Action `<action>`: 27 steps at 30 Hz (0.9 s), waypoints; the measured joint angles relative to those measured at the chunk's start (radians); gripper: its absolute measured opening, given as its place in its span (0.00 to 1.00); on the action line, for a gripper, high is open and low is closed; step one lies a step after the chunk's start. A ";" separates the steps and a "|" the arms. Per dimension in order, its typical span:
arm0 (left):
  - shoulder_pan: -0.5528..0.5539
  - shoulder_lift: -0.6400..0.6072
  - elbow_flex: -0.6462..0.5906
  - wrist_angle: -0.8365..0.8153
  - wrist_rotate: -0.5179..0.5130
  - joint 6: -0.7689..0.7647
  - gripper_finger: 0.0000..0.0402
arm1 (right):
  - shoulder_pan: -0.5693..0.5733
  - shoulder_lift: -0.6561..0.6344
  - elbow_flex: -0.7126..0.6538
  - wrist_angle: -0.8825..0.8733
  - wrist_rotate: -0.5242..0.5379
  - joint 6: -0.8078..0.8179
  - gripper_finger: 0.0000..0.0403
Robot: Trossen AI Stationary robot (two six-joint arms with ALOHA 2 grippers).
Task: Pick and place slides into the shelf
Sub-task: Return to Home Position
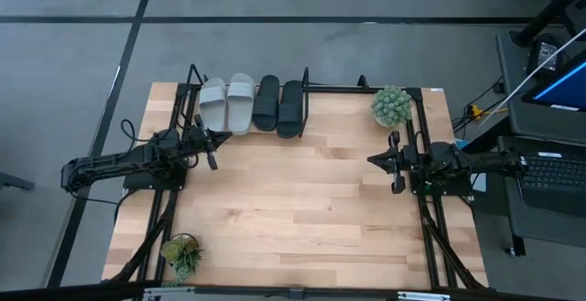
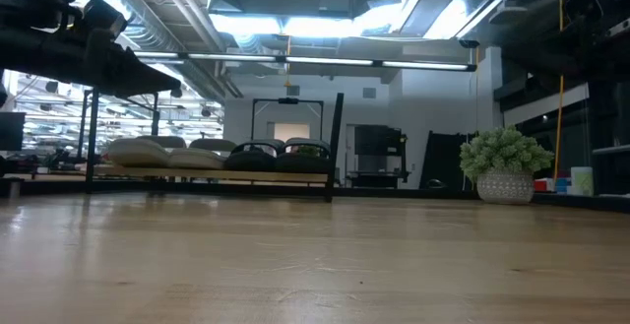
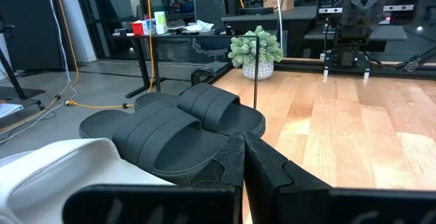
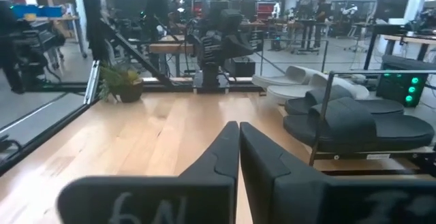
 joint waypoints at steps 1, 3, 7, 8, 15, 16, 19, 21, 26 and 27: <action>0.000 0.000 0.000 0.000 0.000 0.000 0.00 | 0.005 0.000 0.000 0.000 0.000 -0.008 0.04; 0.000 0.000 0.000 0.000 0.000 0.000 0.00 | 0.019 0.000 0.000 0.000 0.000 -0.025 0.04; 0.000 0.000 0.000 0.000 0.000 0.000 0.00 | 0.048 0.000 0.000 0.000 0.000 -0.035 0.04; 0.000 0.000 0.000 0.000 0.000 0.000 0.00 | 0.051 0.000 0.000 0.000 0.000 -0.033 0.04; 0.000 0.000 0.000 0.000 0.000 0.000 0.00 | 0.051 0.000 0.000 0.000 0.000 -0.032 0.04; 0.000 0.000 0.000 0.000 0.000 0.000 0.00 | 0.051 0.000 0.000 0.000 0.000 -0.033 0.04; 0.000 0.000 0.000 0.000 0.000 0.000 0.00 | 0.051 0.000 0.000 0.000 0.000 -0.031 0.04; 0.000 0.000 0.000 0.000 0.000 0.000 0.00 | 0.051 0.000 0.000 0.000 0.000 -0.033 0.04; 0.000 0.000 0.000 0.000 0.000 0.000 0.00 | 0.051 0.000 0.000 0.000 0.000 -0.033 0.04; 0.000 0.000 0.000 0.000 0.000 0.000 0.00 | 0.051 0.000 0.000 0.000 0.000 -0.033 0.04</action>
